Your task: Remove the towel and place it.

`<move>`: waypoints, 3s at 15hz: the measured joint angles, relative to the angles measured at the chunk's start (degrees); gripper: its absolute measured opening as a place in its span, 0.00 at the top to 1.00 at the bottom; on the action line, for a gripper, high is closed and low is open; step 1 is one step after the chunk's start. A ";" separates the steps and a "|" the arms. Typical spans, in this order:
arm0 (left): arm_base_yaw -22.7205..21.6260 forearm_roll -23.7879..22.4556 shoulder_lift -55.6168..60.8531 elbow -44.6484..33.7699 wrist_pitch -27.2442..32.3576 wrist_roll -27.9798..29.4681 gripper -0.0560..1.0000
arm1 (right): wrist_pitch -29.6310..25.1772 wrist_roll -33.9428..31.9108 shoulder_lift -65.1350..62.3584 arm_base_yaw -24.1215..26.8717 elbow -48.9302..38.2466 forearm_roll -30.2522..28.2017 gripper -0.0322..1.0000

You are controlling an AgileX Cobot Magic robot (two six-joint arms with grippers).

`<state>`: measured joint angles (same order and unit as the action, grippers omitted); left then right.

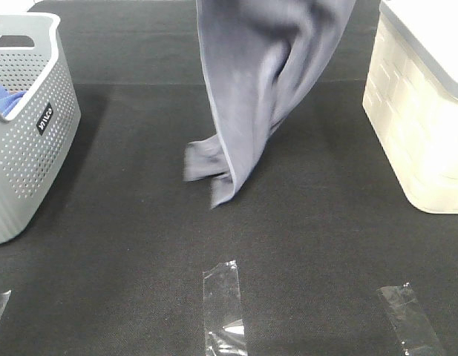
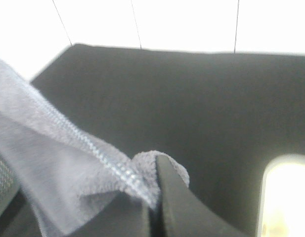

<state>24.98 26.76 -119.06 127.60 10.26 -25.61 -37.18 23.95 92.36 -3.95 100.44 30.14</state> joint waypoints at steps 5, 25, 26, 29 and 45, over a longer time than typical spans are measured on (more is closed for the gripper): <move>0.34 -2.35 7.68 0.00 0.86 -22.52 0.95 | -3.44 3.21 0.00 0.00 6.93 2.58 0.97; -0.06 -37.99 -7.85 -1.72 32.26 21.89 0.95 | -22.23 -11.97 19.77 -0.74 8.77 -6.88 0.97; -1.26 -38.50 -9.40 -1.78 25.27 23.15 0.95 | -16.39 -10.94 21.77 -0.74 8.77 -6.82 0.97; -4.81 -39.13 -10.66 -1.60 -2.58 26.47 0.95 | 0.11 -6.13 24.01 -0.92 12.09 -5.04 0.97; -2.69 -28.82 -10.60 19.65 50.08 21.72 0.95 | -32.66 -11.40 18.22 -1.20 26.59 -8.54 0.97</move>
<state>22.29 -2.06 -129.66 147.25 60.33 -3.90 -69.84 12.55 110.58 -5.16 127.02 21.60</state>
